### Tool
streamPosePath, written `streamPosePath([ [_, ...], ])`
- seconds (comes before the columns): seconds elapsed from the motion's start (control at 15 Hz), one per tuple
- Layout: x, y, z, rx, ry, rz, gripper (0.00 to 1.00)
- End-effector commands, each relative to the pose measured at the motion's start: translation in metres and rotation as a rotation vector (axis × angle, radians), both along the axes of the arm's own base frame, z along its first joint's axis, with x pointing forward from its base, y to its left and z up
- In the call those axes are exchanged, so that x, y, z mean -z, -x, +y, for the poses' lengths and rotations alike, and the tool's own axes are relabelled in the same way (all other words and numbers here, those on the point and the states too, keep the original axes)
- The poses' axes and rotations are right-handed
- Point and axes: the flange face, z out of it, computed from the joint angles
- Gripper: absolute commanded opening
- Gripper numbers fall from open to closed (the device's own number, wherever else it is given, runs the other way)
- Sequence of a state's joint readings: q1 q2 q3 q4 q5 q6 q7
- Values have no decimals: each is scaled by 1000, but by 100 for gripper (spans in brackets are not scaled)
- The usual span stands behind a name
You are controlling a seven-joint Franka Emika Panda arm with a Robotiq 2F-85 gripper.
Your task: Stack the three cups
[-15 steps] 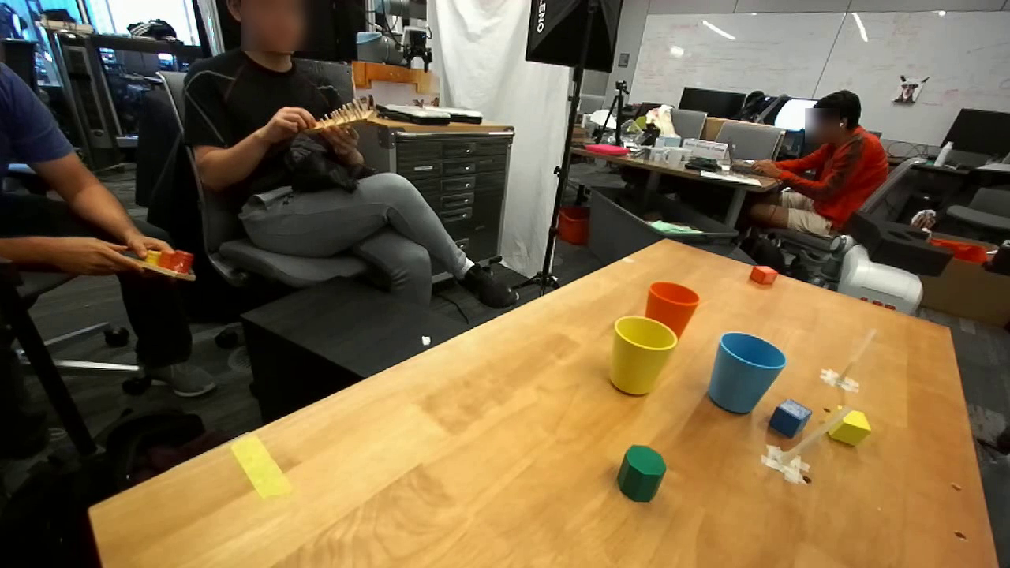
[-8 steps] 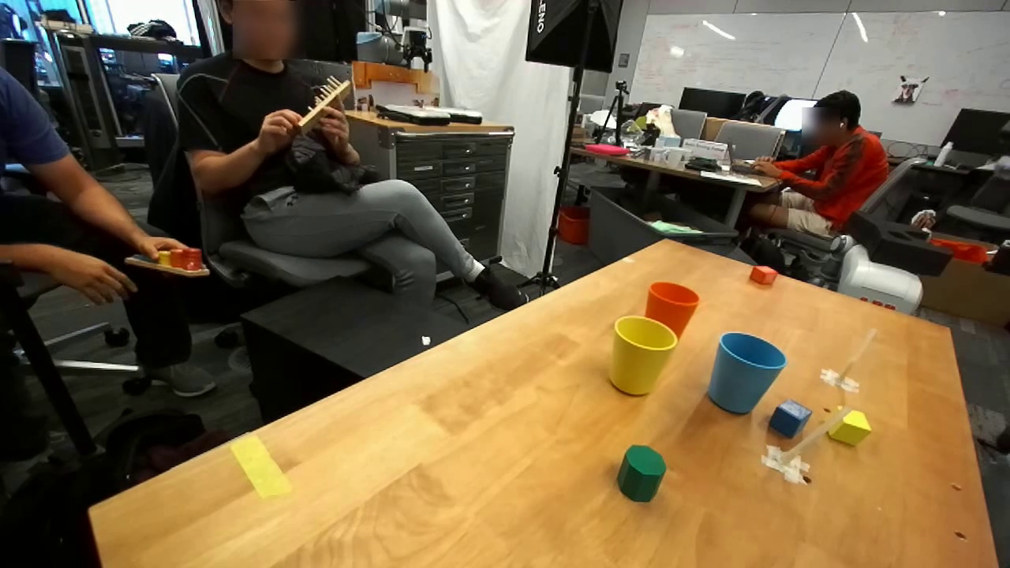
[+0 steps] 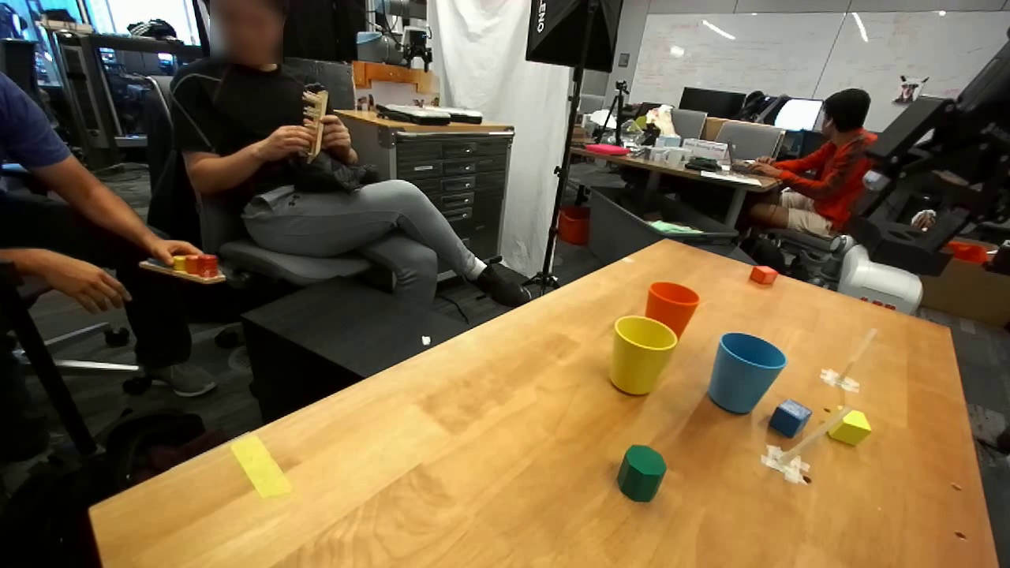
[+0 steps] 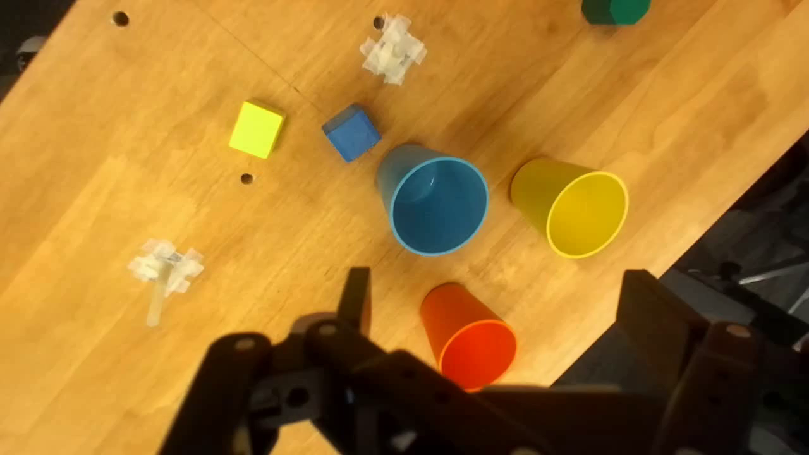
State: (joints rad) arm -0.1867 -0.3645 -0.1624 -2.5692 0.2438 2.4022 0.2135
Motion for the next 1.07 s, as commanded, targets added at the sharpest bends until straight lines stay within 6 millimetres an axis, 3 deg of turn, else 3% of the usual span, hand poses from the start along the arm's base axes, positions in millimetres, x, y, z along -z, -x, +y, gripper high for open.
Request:
streamPosePath([
  [0.0,17,-26,-13,83,36,13,100],
  [0.4,63,-42,-34,145,75,117,100],
  [0.73,97,-57,-31,111,78,164,100],
  [1.0,113,-67,-26,91,75,180,100],
])
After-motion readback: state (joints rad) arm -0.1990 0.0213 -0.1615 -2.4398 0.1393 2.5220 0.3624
